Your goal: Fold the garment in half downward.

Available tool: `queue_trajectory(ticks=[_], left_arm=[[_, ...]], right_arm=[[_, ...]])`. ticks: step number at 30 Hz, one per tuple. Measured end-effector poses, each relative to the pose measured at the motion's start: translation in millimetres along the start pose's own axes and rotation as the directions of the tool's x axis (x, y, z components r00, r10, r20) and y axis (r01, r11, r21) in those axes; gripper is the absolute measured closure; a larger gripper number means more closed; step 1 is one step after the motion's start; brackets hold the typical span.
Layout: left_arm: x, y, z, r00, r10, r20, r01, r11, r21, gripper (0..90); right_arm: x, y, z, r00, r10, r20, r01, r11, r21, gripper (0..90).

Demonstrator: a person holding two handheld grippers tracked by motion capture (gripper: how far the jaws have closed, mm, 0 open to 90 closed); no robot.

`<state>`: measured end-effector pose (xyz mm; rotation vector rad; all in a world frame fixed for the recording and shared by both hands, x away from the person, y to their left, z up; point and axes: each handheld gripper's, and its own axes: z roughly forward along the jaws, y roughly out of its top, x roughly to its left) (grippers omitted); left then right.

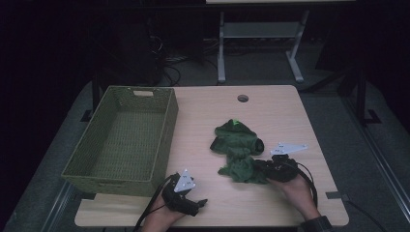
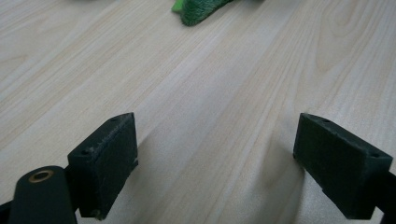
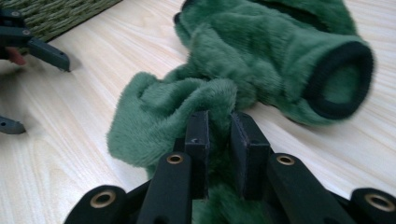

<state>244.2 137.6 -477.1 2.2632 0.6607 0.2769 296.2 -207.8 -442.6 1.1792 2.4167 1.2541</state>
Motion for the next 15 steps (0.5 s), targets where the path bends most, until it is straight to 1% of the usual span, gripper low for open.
queue_trajectory(ticks=[1,2,3,4,7,9,10,11,12,13,14,15], left_arm=[[0.0,0.0,0.1,1.0000,-0.001,0.001,0.001,1.0000,-0.001,12.9],[0.0,0.0,0.0,1.0000,0.000,0.001,0.000,1.0000,0.000,12.9],[0.0,0.0,0.0,1.0000,0.000,0.001,0.000,1.0000,0.000,12.9],[0.1,0.0,-0.1,1.0000,0.000,0.001,0.000,1.0000,0.000,12.9],[0.1,0.0,-0.1,1.0000,0.001,0.001,-0.001,1.0000,0.001,12.9],[0.0,0.1,-0.1,1.0000,0.000,0.001,0.000,1.0000,0.001,12.9],[0.0,0.1,-0.1,1.0000,0.000,0.001,0.000,1.0000,0.002,12.9],[0.0,0.1,-0.1,1.0000,0.000,0.001,0.000,1.0000,0.002,12.9],[0.1,0.1,-0.2,1.0000,0.001,0.001,-0.001,1.0000,0.002,12.9],[0.1,0.1,-0.2,1.0000,0.001,0.001,-0.001,1.0000,0.003,12.9],[0.1,0.1,-0.2,1.0000,0.001,0.001,-0.001,1.0000,0.003,12.9],[0.0,0.1,-0.2,1.0000,0.000,0.001,0.000,1.0000,0.003,12.9]], right_arm=[[-2.5,-1.9,-3.4,0.9998,0.001,0.019,-0.001,1.000,-0.008,76.4],[-3.7,-3.0,-4.7,0.9997,-0.002,0.026,0.002,1.000,-0.011,76.4],[-3.7,-3.0,-4.7,0.9997,-0.002,0.026,0.002,1.000,-0.011,76.4],[-6.0,-5.4,-7.1,0.9994,0.013,0.031,-0.013,1.000,-0.008,76.5],[-7.5,-7.5,-8.1,0.9993,0.023,0.030,-0.023,1.000,-0.010,77.6],[-6.4,-7.7,-6.6,0.9996,0.016,0.022,-0.016,1.000,-0.012,78.7],[-3.7,-7.5,-2.5,0.9999,0.013,0.008,-0.013,1.000,0.002,80.0],[-3.7,-7.5,-2.5,0.9999,0.013,0.008,-0.013,1.000,0.002,80.0],[-1.5,-7.6,1.6,1.0000,0.003,0.005,-0.003,1.000,0.015,81.1],[0.8,-7.6,6.1,1.0000,-0.008,-0.001,0.008,0.999,0.036,82.0],[5.9,-7.8,15.8,0.9997,-0.023,-0.009,0.023,0.997,0.078,82.4],[7.5,-7.6,17.9,0.9996,-0.020,-0.018,0.021,0.996,0.084,82.5]])
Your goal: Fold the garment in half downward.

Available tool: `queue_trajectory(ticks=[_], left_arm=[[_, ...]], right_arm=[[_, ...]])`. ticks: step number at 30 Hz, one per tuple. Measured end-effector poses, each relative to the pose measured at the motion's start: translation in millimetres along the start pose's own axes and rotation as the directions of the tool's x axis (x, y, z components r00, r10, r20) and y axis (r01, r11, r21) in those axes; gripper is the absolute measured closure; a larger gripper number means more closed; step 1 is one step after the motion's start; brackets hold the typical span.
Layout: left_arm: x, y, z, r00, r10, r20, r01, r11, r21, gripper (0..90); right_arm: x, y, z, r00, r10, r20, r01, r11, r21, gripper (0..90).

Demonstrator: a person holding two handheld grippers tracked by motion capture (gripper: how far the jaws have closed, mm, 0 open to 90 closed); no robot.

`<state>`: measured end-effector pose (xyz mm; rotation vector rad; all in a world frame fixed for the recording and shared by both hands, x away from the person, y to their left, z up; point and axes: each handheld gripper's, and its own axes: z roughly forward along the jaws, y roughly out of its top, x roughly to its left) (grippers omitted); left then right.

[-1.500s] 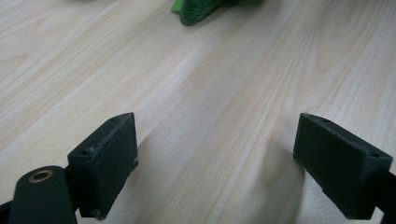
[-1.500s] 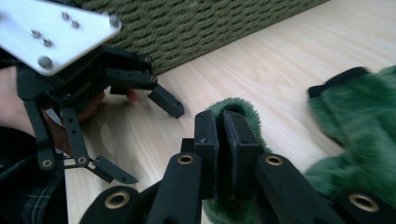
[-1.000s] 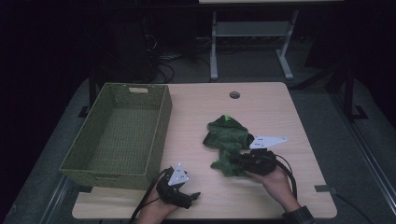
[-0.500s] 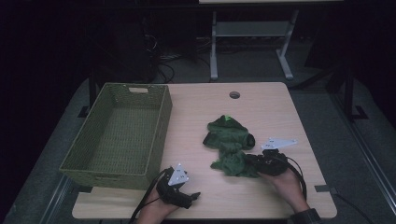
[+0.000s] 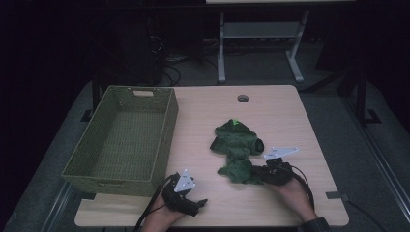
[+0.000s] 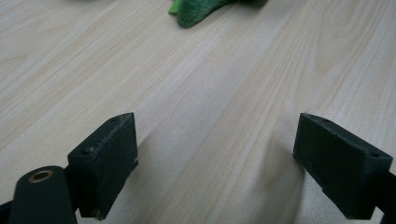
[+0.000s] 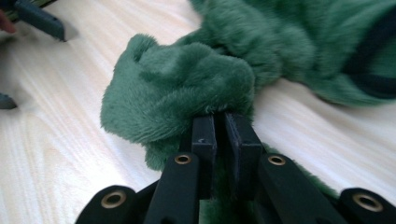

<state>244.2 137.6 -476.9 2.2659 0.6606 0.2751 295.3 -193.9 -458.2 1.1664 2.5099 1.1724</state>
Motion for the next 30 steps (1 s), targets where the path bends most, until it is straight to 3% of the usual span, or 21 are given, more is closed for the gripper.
queue_trajectory(ticks=[3,7,11,15,19,21,25,30], left_arm=[[0.0,0.0,0.0,1.0000,0.000,0.000,0.000,1.0000,0.000,12.9],[0.0,0.0,0.0,1.0000,0.000,0.000,0.000,1.0000,0.000,12.9],[0.0,0.0,0.0,1.0000,0.000,0.000,0.000,1.0000,0.000,12.9],[0.0,0.0,0.0,1.0000,0.000,0.000,0.000,1.0000,0.000,12.9],[0.0,0.1,0.0,1.0000,-0.001,0.000,0.001,1.0000,0.000,12.9],[0.1,0.0,0.0,1.0000,0.001,0.000,-0.001,1.0000,0.000,12.9],[0.1,0.0,0.0,1.0000,0.000,0.001,0.000,1.0000,0.000,12.9],[0.2,0.1,0.0,1.0000,0.001,0.001,-0.001,1.0000,0.000,12.9]], right_arm=[[5.5,1.4,7.0,0.9998,-0.005,-0.018,0.006,1.000,0.022,82.4],[5.5,1.6,5.2,0.9998,-0.012,-0.012,0.013,1.000,0.012,82.2],[-5.1,-0.6,-20.2,0.9999,0.016,0.005,-0.015,0.998,-0.056,82.3],[-17.0,-4.6,-34.6,0.9986,0.048,0.023,-0.046,0.995,-0.091,79.5],[-24.7,-12.6,-43.3,0.9974,0.063,0.035,-0.059,0.994,-0.093,74.7],[-31.8,-22.1,-53.4,0.9961,0.075,0.045,-0.071,0.993,-0.091,67.7],[-38.2,-36.8,-65.1,0.9962,0.085,0.021,-0.083,0.992,-0.094,58.0],[-37.8,-52.1,-71.1,0.9968,0.080,-0.002,-0.080,0.994,-0.080,52.5]])
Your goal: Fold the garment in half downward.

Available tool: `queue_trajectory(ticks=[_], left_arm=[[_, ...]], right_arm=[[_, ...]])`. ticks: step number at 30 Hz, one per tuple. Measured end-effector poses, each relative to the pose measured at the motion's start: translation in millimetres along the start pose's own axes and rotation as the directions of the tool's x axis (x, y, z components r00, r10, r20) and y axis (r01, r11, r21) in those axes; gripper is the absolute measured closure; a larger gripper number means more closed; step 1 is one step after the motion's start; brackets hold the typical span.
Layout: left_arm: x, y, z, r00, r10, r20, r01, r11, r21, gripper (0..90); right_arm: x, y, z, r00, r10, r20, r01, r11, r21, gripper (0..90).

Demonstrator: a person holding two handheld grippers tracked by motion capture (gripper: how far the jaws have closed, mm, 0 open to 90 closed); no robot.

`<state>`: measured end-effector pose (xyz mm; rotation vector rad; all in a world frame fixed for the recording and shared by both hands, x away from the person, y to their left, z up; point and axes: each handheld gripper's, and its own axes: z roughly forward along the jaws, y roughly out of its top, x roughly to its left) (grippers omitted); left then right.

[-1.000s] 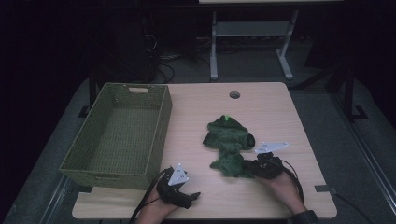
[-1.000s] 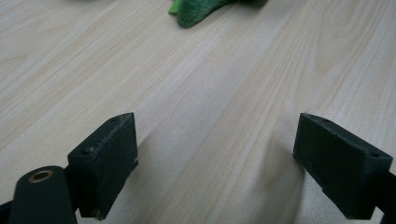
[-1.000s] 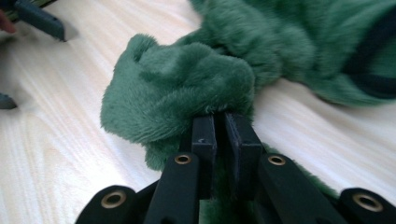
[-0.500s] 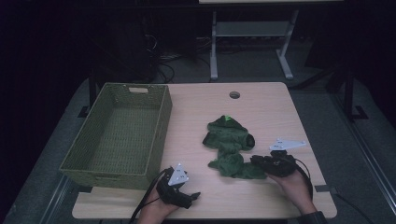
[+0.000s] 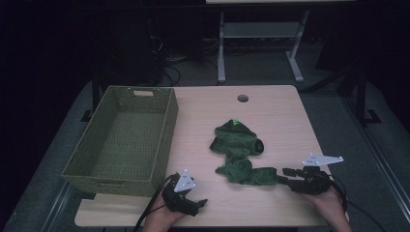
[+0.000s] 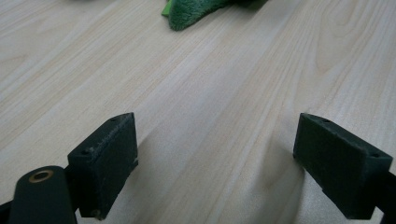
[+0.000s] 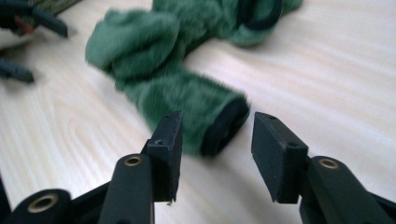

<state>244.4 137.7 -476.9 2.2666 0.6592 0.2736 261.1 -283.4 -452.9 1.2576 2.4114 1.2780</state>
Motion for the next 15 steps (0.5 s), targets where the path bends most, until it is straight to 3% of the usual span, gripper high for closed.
queue_trajectory(ticks=[4,7,12,15], left_arm=[[0.0,0.0,0.0,1.0000,0.000,0.000,0.000,1.0000,0.000,12.9],[0.3,0.2,0.2,1.0000,0.004,0.001,-0.004,1.0000,0.000,12.9],[0.3,0.4,0.5,1.0000,0.005,0.003,-0.005,1.0000,-0.001,12.9],[0.7,0.8,0.9,0.9999,0.009,0.006,-0.009,1.0000,-0.001,12.9]], right_arm=[[2.1,-13.0,5.2,0.9998,-0.014,-0.017,0.015,0.998,0.053,53.7],[2.5,-15.2,8.3,0.9996,-0.011,-0.026,0.013,0.998,0.065,55.7],[2.7,-12.7,11.8,0.9995,-0.024,-0.022,0.025,0.998,0.057,62.0],[1.7,-11.3,13.1,0.9994,-0.027,-0.022,0.028,0.998,0.058,71.5]])
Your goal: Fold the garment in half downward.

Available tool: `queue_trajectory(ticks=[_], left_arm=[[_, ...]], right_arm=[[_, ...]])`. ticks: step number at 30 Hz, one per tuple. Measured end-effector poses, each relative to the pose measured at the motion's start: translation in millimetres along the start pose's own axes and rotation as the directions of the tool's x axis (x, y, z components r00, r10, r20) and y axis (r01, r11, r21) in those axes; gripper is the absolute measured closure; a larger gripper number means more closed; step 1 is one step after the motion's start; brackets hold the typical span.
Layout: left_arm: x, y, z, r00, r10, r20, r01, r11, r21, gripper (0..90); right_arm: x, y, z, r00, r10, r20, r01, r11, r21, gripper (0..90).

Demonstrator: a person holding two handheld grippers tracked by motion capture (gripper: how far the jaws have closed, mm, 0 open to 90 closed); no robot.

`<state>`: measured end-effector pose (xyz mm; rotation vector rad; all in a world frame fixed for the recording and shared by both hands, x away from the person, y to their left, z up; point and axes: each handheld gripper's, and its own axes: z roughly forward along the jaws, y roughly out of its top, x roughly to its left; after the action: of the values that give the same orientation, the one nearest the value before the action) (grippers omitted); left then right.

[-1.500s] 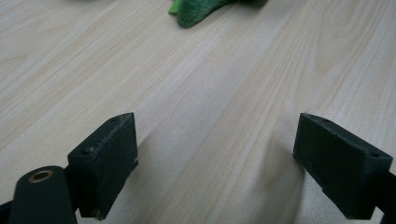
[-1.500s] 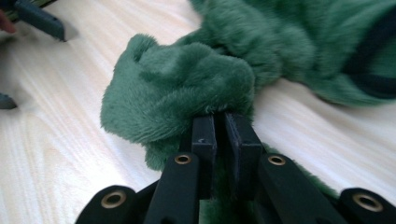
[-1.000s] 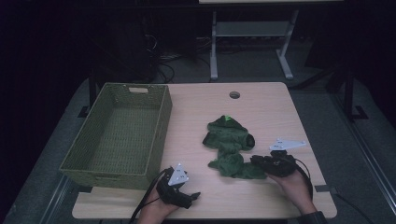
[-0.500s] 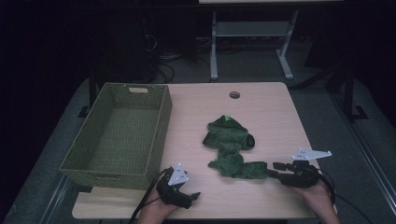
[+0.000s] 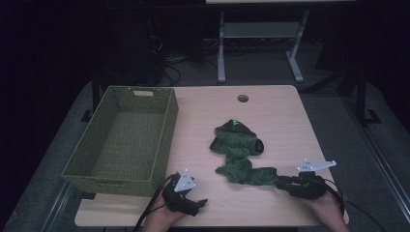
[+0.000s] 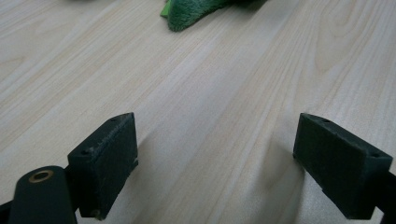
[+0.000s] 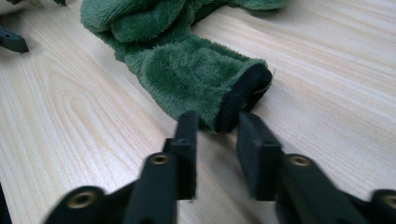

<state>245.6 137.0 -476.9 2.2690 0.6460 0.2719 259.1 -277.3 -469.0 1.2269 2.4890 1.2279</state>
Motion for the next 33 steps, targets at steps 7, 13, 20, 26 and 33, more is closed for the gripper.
queue_trajectory(ticks=[7,13,20,26,33], left_arm=[[0.0,0.2,0.1,1.0000,0.001,0.001,-0.001,1.0000,0.000,12.9],[0.0,0.2,0.3,1.0000,0.001,0.002,-0.001,1.0000,0.000,12.9],[0.0,0.3,0.4,1.0000,0.001,0.003,-0.001,1.0000,-0.001,12.9],[-0.2,0.3,0.5,1.0000,-0.003,0.002,0.003,1.0000,-0.002,12.9],[-0.1,0.2,0.5,1.0000,0.000,0.003,0.000,1.0000,-0.003,12.9]], right_arm=[[2.0,3.7,-0.3,0.9992,-0.038,0.016,0.038,0.999,-0.006,83.9],[2.9,11.9,-11.7,0.9977,-0.057,0.037,0.059,0.997,-0.057,84.3],[11.5,31.1,-17.1,0.9927,-0.115,0.035,0.118,0.989,-0.092,84.2],[27.1,50.2,-12.6,0.9849,-0.173,0.007,0.173,0.979,-0.111,84.2],[39.9,72.1,0.2,0.9729,-0.229,-0.034,0.223,0.967,-0.126,84.2]])
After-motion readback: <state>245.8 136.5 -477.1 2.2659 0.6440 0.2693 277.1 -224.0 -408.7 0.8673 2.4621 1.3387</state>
